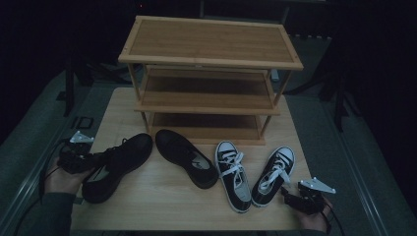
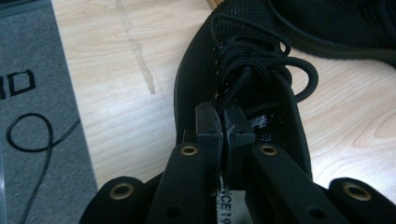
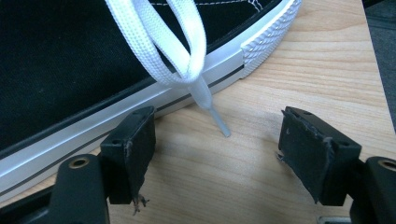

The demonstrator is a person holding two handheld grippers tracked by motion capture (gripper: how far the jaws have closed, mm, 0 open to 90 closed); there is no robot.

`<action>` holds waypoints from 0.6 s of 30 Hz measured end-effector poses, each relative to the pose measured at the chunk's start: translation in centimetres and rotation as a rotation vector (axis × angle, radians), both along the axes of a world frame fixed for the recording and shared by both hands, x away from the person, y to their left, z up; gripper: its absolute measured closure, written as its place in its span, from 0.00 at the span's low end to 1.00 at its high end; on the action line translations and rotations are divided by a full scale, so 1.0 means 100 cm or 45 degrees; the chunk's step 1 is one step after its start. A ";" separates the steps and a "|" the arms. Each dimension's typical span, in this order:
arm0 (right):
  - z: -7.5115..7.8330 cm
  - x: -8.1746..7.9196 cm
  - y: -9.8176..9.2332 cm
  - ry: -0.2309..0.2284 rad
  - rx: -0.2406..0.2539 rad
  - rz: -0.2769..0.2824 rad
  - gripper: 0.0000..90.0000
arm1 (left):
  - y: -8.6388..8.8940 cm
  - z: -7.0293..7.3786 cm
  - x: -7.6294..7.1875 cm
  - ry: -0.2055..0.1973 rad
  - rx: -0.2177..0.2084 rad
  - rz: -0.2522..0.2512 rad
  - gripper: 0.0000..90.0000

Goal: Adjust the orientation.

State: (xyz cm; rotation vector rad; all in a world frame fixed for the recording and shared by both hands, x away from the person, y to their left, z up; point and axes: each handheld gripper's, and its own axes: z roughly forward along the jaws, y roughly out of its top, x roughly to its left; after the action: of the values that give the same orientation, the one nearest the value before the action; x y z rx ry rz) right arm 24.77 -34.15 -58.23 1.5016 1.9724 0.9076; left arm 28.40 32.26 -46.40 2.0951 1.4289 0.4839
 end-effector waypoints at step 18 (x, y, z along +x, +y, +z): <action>0.000 0.000 0.000 0.000 0.000 0.000 0.30 | -0.009 0.009 0.002 -0.105 -0.042 -0.090 0.66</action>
State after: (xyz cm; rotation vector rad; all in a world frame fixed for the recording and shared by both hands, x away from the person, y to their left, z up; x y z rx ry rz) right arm 24.77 -34.15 -58.23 1.5019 1.9721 0.9078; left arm 28.62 31.40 -45.47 2.0675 1.3036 0.5089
